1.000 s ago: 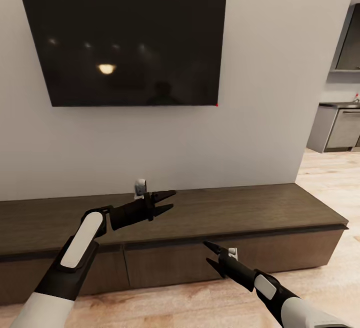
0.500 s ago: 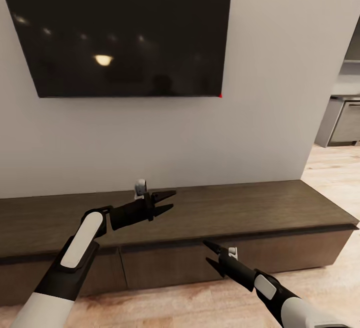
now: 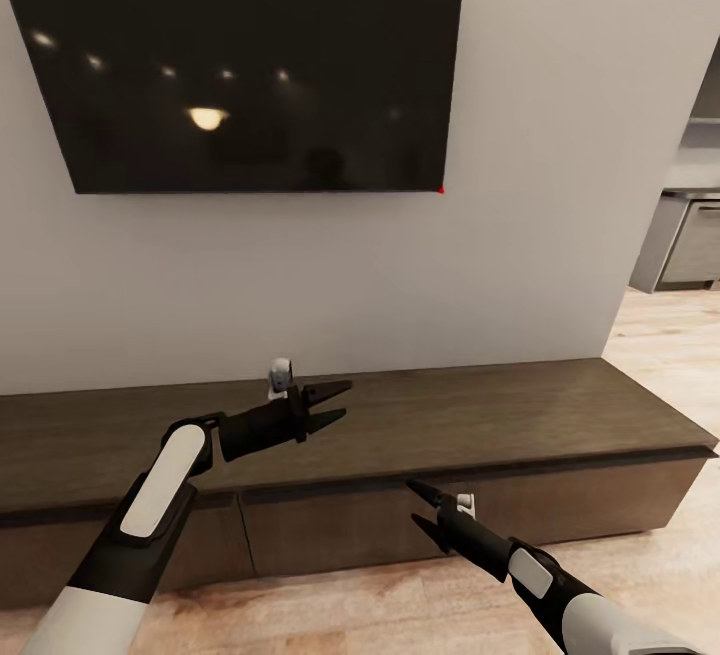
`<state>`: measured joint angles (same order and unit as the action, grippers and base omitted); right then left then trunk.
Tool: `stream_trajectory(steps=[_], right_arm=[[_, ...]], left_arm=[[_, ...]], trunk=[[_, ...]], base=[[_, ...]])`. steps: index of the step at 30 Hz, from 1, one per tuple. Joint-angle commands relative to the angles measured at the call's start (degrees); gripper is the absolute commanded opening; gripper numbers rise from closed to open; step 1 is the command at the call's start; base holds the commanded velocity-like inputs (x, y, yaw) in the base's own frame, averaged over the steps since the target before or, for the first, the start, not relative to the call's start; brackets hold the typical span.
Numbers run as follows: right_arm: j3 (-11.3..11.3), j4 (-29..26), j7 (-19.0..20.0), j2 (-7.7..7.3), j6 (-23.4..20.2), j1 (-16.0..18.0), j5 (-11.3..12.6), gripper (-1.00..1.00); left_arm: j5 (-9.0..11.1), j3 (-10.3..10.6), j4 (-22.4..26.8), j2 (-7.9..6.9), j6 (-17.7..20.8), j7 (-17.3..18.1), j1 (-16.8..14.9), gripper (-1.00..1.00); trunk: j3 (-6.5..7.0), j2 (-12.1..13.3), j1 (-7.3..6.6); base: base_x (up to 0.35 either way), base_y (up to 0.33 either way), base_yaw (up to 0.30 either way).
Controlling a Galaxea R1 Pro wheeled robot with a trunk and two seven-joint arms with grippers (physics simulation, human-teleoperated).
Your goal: Place each of the two pumpkins and all three candles from the living room inside a cabinet in the living room (use any cabinet), then make sure every cabinet is closed, and position the cauldron so it is next to a table in the living room.
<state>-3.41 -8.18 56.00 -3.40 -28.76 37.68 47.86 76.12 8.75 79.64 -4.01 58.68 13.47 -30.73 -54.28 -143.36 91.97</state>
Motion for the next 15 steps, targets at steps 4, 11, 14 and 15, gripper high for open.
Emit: stream_trajectory(steps=[4, 11, 14, 15], right_arm=[[-0.4, 0.0, 0.1, -0.03, -0.4, 0.0, 0.6, 1.00], [-0.4, 0.0, 0.2, -0.03, -0.4, 0.0, 0.6, 1.00], [-0.4, 0.0, 0.2, -0.03, -0.5, 0.0, 0.6, 1.00], [-0.4, 0.0, 0.2, -0.03, -0.5, 0.0, 0.6, 1.00]], left_arm=[[-0.5, 0.1, 0.1, -0.03, 0.0, 0.7, 0.0, 1.00], [-0.6, 0.2, 0.1, -0.03, 0.0, 0.6, 0.0, 1.00], [-0.6, 0.2, 0.1, -0.03, 0.0, 0.6, 0.0, 1.00], [-0.6, 0.2, 0.1, -0.03, 0.0, 0.6, 0.0, 1.00]], trunk=[[-0.06, 0.0, -0.01], [-0.06, 0.0, -0.01], [-0.06, 0.0, -0.01], [-0.06, 0.0, -0.01]], base=[[0.081, 0.000, 0.000], [0.119, 0.000, 0.000], [0.008, 0.000, 0.000], [0.003, 0.000, 0.000]])
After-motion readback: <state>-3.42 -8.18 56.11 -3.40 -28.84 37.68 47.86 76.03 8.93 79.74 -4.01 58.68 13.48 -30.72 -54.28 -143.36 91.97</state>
